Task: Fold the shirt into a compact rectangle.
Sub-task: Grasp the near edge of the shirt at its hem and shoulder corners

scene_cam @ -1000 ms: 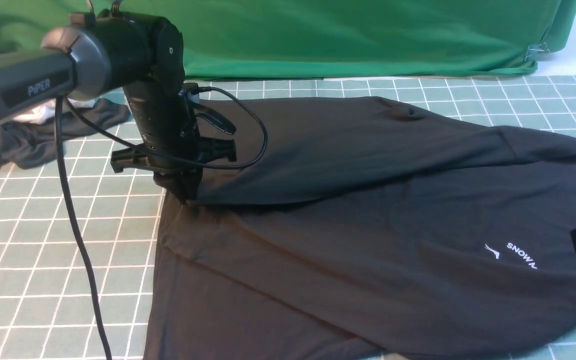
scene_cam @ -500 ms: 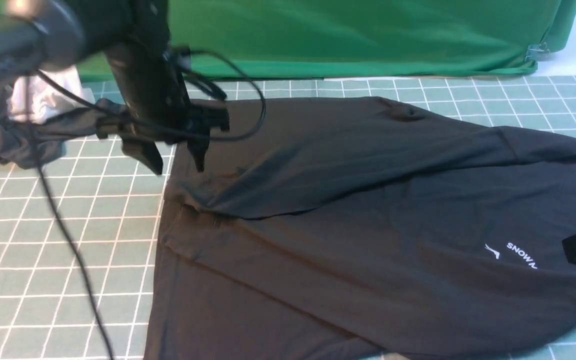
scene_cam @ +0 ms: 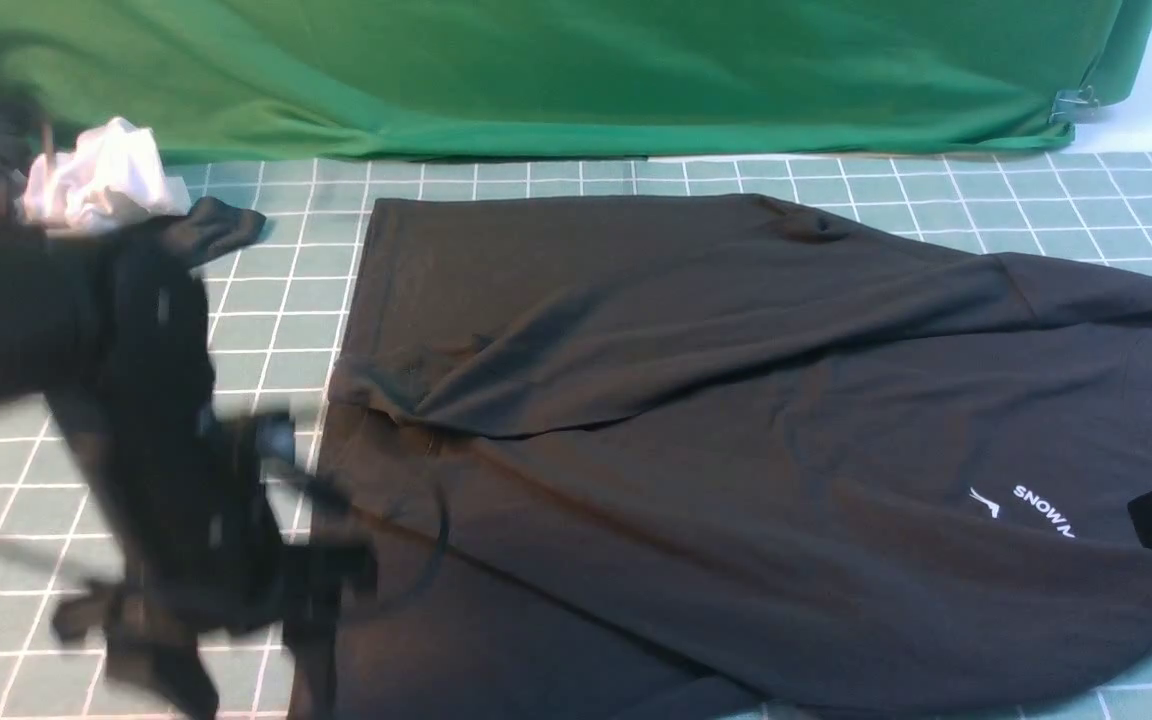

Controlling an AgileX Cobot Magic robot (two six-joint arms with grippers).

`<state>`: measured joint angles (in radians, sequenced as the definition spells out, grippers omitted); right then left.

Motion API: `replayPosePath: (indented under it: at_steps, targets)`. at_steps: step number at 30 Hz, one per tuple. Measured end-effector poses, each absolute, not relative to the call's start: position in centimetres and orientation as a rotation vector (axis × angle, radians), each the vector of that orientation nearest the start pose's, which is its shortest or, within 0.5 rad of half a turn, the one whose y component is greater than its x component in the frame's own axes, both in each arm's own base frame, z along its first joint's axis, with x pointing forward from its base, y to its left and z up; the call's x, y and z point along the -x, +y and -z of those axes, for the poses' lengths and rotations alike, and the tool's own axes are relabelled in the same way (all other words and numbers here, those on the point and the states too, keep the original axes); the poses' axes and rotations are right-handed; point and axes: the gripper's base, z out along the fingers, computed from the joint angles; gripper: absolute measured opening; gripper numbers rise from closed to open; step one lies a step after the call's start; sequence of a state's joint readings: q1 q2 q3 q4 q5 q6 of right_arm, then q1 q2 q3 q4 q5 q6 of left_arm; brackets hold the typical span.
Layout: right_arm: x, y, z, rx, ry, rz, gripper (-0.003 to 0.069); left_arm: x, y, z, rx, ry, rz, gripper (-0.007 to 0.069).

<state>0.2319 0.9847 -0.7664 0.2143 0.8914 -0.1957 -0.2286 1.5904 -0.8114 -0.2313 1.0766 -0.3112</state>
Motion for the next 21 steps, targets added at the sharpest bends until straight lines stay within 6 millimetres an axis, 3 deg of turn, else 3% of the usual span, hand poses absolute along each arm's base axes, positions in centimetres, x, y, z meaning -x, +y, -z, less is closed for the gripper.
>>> replayPosePath:
  at_steps: [5,13,17,21]
  targets:
    - [-16.7,5.5,-29.3,0.437,2.546,-0.277,0.0227,-20.9,-7.2,-15.1,0.429,3.321,0.315,0.0499]
    - [-16.7,5.5,-29.3,0.436,2.543,-0.277,0.0227,-20.9,-7.3,-15.1,0.428,3.290,0.347,0.0489]
    - [-16.7,5.5,-29.3,0.435,2.541,-0.276,0.0227,-21.1,-7.5,-15.1,0.428,3.266,0.381,0.0402]
    - [-16.8,5.5,-29.3,0.434,2.538,-0.276,0.0229,-21.4,-7.6,-15.1,0.375,3.221,0.425,0.0248]
